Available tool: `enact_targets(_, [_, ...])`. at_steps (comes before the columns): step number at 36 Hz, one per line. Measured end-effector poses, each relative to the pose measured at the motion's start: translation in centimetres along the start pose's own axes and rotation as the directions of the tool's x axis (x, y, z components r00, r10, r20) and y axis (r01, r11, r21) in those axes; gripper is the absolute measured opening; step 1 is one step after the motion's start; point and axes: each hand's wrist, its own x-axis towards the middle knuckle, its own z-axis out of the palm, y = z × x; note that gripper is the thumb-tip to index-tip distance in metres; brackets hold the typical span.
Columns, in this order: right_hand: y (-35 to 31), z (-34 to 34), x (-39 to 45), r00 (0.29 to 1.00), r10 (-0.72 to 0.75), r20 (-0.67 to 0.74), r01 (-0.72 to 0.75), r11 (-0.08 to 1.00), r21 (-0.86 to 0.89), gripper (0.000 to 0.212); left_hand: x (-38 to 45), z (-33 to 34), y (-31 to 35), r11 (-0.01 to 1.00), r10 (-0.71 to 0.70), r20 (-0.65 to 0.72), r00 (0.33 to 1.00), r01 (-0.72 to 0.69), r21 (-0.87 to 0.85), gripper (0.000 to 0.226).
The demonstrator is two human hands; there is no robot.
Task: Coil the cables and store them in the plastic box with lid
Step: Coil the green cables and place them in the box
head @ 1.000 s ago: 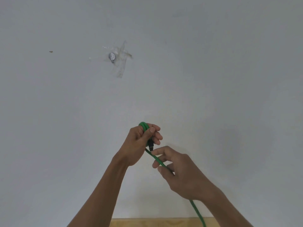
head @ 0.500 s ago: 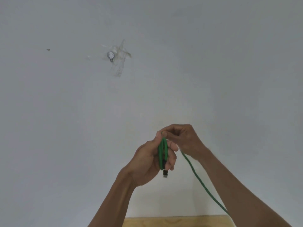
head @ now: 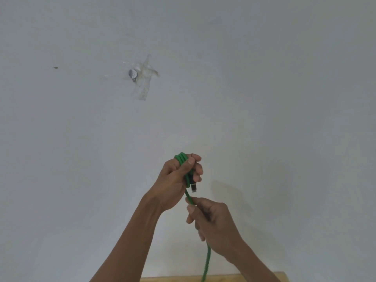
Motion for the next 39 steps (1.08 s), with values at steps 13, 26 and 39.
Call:
enact_targets(13, [-7.8,-4.0,2.0,0.935,-0.181,0.305,0.352,0.565,-0.746,0.013,-1.9,-0.3,-0.9,0.957,-0.203,0.161,0.966,0.161,0.240,0.064])
enact_targets(26, [-7.0,-5.9,7.7,0.915,-0.215,0.342,0.281,0.947,-0.157,0.032,-3.6,2.2,-0.9,0.881,-0.363,0.406,0.839,0.450,-0.142,0.083])
enact_targets(39, [1.9,-1.4,2.1,0.991,-0.034,0.129,0.040,0.998,-0.044,0.047,-2.0,2.6,0.0,0.947,-0.097,0.122,0.988,0.129,-0.293,0.024])
